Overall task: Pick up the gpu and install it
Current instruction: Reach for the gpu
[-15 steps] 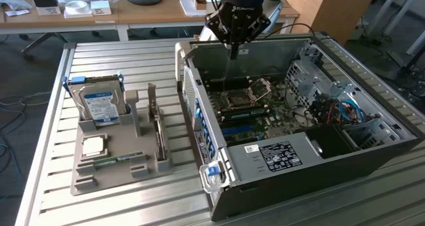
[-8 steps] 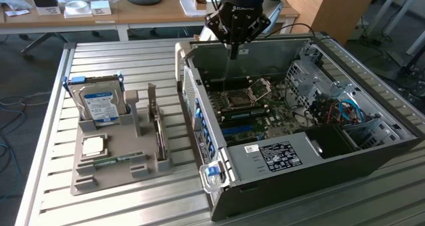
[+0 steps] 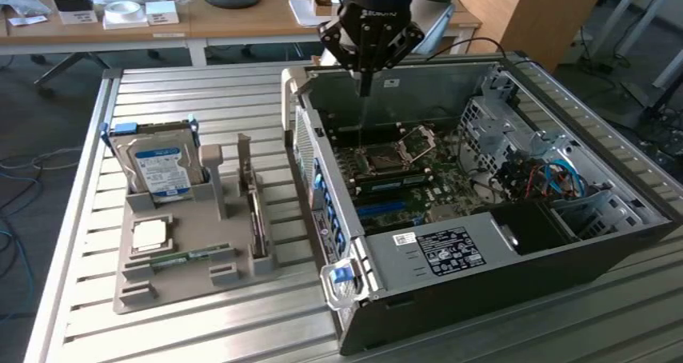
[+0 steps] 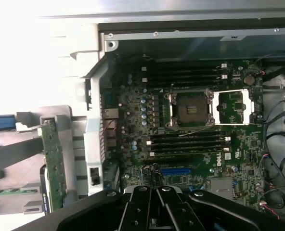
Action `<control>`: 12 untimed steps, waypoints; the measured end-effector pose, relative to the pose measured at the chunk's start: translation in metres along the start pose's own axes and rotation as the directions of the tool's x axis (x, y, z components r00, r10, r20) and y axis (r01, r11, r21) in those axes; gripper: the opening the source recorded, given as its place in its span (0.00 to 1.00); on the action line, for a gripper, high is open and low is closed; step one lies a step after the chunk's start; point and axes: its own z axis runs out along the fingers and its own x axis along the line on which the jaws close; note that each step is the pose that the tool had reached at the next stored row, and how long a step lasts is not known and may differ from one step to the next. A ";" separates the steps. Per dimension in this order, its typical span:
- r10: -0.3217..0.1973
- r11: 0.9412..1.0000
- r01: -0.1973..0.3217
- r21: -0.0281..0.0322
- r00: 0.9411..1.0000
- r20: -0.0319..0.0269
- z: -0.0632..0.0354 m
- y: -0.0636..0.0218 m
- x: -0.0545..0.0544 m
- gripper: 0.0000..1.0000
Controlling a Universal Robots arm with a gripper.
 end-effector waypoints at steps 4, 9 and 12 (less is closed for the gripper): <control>0.000 1.000 0.000 0.000 1.000 0.000 -0.0002 0.0001 0.009 0.11; 0.000 1.000 0.000 0.000 1.000 0.000 -0.0005 0.0004 0.021 0.11; 0.000 1.000 0.000 0.000 1.000 0.000 -0.0006 0.0005 0.029 0.11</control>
